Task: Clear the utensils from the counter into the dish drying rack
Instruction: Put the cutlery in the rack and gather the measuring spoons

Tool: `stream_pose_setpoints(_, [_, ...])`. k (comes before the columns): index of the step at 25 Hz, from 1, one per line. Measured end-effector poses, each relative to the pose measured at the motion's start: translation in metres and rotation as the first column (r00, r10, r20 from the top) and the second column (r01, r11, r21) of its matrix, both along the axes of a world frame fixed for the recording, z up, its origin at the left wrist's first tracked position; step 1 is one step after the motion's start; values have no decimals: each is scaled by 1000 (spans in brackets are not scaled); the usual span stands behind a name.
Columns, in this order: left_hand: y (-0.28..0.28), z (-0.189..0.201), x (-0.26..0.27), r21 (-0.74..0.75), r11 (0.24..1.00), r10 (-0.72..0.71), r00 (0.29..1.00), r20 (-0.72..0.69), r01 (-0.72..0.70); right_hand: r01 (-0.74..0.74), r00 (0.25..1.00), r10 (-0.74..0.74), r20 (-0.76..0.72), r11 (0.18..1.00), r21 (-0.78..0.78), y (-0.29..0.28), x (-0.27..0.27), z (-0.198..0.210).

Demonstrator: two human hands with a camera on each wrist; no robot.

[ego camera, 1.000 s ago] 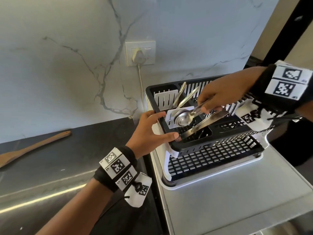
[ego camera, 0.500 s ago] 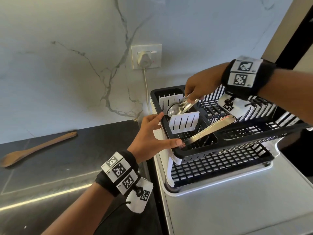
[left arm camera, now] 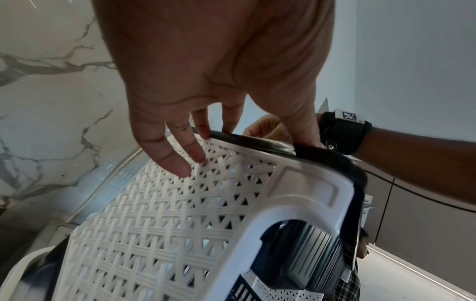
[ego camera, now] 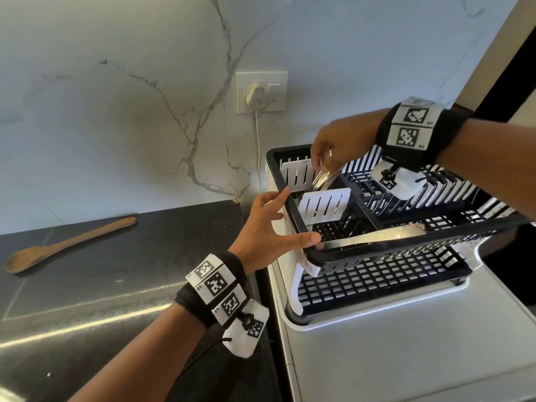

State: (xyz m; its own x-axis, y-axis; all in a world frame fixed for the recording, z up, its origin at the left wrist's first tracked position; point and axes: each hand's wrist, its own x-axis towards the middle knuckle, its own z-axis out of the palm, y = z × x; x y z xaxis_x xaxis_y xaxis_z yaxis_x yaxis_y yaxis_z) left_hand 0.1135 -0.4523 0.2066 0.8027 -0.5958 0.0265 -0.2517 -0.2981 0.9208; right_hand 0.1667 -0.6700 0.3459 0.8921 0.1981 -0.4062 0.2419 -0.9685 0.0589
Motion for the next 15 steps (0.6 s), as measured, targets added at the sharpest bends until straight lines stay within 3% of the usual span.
stream_pose_setpoints(5, [3,-1,3,58,998,-32,996,80,28,-8,999,5,38,997,81,17,7,25])
stream_pose_setpoints(9, [32,-12,0,104,994,-46,988,146,31,-66,998,64,17,992,104,76,20,32])
stream_pose_setpoints(13, [111,-40,-2,197,978,38,991,130,-63,-130,990,135,-36,985,117,156,25,19])
stream_pose_setpoints(15, [186,-59,-2,273,945,142,976,162,-183,-221,973,229,-43,965,137,215,31,-1])
